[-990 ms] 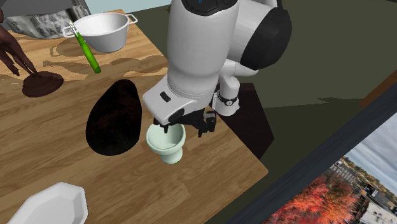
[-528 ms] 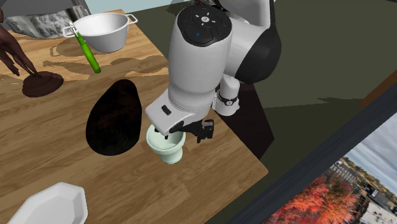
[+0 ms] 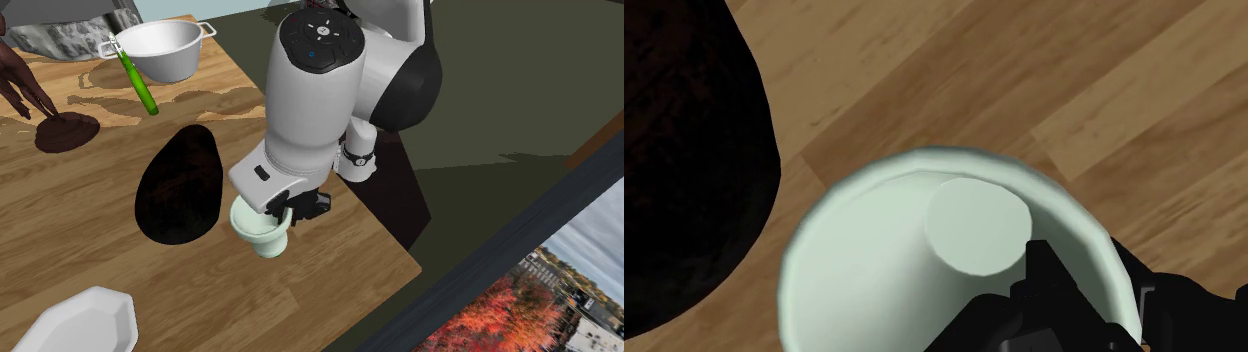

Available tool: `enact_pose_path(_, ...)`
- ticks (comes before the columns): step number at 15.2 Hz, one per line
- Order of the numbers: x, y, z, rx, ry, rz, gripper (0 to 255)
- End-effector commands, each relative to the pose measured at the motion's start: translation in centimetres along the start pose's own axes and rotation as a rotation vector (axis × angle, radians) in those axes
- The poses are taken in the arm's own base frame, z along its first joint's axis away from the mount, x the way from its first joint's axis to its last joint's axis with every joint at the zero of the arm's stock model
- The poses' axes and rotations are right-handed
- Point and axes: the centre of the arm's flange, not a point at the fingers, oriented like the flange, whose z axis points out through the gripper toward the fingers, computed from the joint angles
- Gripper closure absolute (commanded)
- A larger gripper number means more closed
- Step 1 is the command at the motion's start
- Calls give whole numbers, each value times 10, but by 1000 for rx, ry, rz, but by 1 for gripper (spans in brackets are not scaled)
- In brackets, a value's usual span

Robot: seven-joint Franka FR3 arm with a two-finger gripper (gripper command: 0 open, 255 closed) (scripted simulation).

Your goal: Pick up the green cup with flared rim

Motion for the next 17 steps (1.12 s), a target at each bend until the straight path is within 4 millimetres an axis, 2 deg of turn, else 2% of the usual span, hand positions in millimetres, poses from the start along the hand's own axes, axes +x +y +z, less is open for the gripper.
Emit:
enact_pose_path(1,0,0,1,0,-2,1,255)
enact_pose_path(2,0,0,1,0,-2,1,255)
enact_pose_path(17,-6,14,-76,0,-2,1,255)
